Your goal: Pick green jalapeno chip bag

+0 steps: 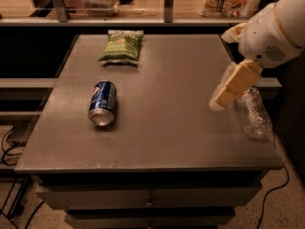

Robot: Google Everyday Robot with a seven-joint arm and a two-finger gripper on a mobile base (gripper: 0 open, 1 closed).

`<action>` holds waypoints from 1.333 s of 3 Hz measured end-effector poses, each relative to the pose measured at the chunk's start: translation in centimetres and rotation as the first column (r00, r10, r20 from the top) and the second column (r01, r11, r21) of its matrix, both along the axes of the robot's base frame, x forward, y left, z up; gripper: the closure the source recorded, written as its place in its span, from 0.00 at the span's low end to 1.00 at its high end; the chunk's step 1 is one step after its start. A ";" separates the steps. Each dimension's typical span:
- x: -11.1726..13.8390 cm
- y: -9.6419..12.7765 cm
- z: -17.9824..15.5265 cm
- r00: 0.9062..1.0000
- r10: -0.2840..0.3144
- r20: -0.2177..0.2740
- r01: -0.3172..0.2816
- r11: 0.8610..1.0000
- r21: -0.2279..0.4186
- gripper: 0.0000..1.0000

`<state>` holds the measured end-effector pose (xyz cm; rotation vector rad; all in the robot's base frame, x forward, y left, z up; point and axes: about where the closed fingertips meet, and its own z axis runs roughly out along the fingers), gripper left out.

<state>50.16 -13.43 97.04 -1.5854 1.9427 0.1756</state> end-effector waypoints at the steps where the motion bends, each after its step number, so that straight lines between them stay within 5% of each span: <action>1: 3.2 2.0 -0.6 0.999 -0.023 0.030 0.021 0.999 0.046 0.00; 2: 7.9 5.5 -1.9 0.998 -0.022 0.052 0.017 0.996 0.091 0.00; 4: 13.2 10.0 -4.0 0.998 -0.013 0.057 0.004 0.990 0.144 0.00</action>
Offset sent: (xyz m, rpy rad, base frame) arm 0.1129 0.0757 -0.0291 0.1195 -0.0713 -0.0242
